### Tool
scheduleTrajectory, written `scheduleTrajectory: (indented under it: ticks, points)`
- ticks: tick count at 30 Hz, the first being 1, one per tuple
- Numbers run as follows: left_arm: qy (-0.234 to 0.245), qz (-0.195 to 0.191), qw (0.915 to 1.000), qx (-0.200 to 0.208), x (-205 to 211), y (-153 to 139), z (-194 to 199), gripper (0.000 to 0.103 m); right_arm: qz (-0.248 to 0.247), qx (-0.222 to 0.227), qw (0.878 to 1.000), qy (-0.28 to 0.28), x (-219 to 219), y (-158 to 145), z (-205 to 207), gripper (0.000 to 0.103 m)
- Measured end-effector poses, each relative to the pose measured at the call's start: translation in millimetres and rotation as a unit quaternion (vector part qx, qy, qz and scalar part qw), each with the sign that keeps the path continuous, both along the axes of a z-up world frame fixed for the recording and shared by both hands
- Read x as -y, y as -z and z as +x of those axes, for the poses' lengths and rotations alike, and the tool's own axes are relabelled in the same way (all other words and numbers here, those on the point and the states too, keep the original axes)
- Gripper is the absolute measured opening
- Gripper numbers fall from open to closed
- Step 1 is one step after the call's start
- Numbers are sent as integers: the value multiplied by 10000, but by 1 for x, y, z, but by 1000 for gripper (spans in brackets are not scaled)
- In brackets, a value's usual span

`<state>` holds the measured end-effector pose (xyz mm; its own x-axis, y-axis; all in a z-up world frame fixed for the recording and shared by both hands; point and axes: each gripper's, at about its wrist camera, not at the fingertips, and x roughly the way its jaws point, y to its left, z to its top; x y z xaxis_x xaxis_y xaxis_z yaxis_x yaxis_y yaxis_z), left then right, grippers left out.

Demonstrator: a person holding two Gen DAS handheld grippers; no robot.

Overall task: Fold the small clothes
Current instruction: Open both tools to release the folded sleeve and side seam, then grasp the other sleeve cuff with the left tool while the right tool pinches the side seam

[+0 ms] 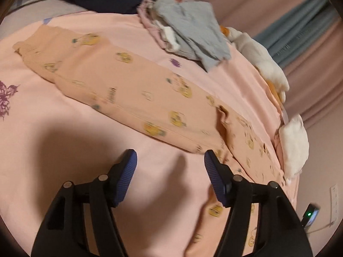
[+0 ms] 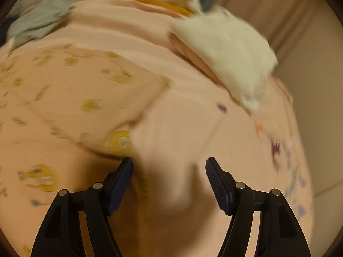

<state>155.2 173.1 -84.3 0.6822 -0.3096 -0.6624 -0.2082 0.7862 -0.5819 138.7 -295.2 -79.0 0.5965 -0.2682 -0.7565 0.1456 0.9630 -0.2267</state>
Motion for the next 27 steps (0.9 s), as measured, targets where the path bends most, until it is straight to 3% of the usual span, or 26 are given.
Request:
scheduleTrajectory:
  ticks: [2,4,7,11,14,19,22,27]
  points:
    - [-143,-117,9998,-62,-16,-1,1,65,1033,112,9945,143,31,3,-7,69]
    - [-447,-48,9989,-163,-33,-4,2,65,1300,183,9912,172,43,3,-11,69]
    - [-750,-5,9969,-241,-64,-8,4,65,969,106,9949,262,40,2,-15,69]
    - [-858,-643,9937,-337,-103,-4,3,63,1400,160,9900,11,35,0,-21,69]
    - [-922,-717,9926,-341,-119,-5,1,62,1620,193,9866,-100,25,-2,-21,69]
    - [-1057,-1163,9874,-187,-140,3,3,62,1064,76,9938,-298,-1,2,-11,69]
    - [-1248,-1239,9843,-132,-153,4,1,55,1099,67,9935,-298,-4,1,-8,69]
    - [-1482,-978,9840,-155,-170,4,1,44,1481,47,9875,-545,-3,-10,-17,69]
